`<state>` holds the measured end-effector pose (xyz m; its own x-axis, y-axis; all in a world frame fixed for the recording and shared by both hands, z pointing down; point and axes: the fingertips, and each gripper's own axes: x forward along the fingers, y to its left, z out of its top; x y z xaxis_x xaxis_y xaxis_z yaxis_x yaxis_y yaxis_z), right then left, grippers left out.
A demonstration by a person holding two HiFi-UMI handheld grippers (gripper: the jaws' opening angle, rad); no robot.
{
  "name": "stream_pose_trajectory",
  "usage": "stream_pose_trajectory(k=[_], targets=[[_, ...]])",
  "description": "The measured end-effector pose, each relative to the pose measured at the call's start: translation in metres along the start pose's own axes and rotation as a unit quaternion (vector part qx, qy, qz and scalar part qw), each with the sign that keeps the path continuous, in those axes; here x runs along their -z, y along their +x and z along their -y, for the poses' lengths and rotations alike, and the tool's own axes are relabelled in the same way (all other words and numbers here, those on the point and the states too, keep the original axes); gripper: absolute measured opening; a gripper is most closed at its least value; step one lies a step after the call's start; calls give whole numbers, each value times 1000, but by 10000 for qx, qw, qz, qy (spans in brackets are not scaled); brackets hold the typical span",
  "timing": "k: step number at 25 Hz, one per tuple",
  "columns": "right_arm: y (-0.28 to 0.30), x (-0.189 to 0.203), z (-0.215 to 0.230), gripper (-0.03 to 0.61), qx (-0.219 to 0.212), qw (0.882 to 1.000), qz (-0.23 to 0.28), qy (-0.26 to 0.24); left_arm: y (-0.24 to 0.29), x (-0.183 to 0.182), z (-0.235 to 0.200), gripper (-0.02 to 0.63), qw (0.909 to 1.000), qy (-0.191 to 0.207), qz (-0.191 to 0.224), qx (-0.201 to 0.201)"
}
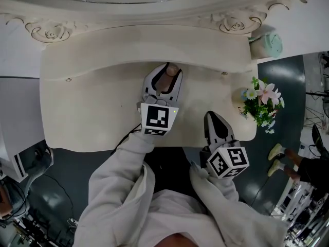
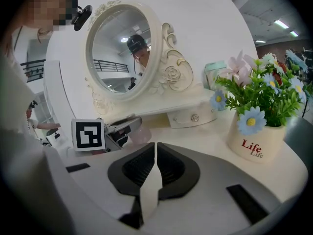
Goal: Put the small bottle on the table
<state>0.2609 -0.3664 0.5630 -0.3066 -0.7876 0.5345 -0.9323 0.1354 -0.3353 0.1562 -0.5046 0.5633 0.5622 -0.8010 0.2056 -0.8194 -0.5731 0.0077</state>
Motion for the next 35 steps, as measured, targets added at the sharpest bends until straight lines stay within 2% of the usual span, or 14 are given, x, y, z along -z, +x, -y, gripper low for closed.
stream_pose_trajectory(k=[6, 11, 23, 27, 35], targets=[[-2, -3, -3, 41, -52, 10000, 53, -10, 1, 1, 4, 167, 9999, 3, -70, 134], [-6, -10, -5, 41, -65, 9998, 147, -69, -5, 0, 6, 251, 9997, 65, -184, 136], [-18, -36, -17, 41, -117, 9980, 599, -135, -45, -2, -16, 256, 9985, -210, -502, 3], [-22, -45, -24, 41, -193, 9970, 733, -163, -62, -12, -25, 256, 9980, -449, -454, -33], [-27, -70, -42, 41, -393, 9932, 1064, -280, -92, -41, -32, 248, 9981, -501, -345, 137]])
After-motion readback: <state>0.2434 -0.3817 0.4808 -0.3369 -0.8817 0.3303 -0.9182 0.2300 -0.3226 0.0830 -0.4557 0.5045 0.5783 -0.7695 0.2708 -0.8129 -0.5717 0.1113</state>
